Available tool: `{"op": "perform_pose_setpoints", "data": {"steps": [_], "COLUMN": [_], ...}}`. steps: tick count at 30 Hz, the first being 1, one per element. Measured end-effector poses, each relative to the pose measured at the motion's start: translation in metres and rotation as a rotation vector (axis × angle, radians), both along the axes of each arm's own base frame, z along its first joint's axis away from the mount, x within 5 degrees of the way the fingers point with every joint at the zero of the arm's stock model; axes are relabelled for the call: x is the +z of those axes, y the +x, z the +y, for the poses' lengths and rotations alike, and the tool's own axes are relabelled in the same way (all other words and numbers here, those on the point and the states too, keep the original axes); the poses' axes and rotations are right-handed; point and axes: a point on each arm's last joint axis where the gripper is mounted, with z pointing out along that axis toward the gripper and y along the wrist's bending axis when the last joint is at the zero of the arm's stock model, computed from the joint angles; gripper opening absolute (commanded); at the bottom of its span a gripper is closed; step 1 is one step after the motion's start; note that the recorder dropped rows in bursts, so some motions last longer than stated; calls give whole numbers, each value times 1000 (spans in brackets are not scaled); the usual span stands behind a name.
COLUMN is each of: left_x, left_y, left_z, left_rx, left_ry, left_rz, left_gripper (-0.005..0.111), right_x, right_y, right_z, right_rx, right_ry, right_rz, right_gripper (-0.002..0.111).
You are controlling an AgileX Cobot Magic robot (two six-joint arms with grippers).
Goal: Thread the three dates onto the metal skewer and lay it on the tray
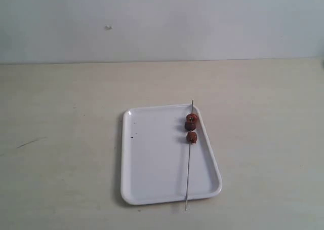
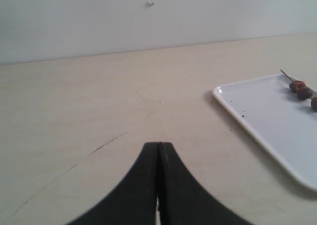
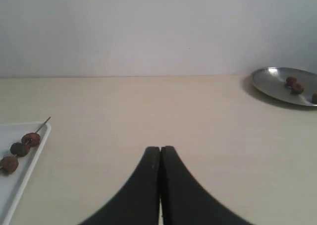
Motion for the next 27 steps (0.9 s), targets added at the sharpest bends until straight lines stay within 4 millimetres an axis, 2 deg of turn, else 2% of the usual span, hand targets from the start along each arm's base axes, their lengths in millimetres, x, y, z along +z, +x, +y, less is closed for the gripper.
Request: {"op": "perform_pose_setpoints", "data": {"steps": [11,27], "left_x": [0,0], "left_y": [1,1], "left_z": [5,5], "left_rx": [94,101], "left_ry": [0,0], "left_rz": [0,0], "left_gripper": [0,0], "right_x": [0,0], "right_y": [0,0], "right_z": [0,0], "right_rx": [0,0], "right_ry": [0,0], "right_rz": [0,0], "right_gripper": [0,0]}}
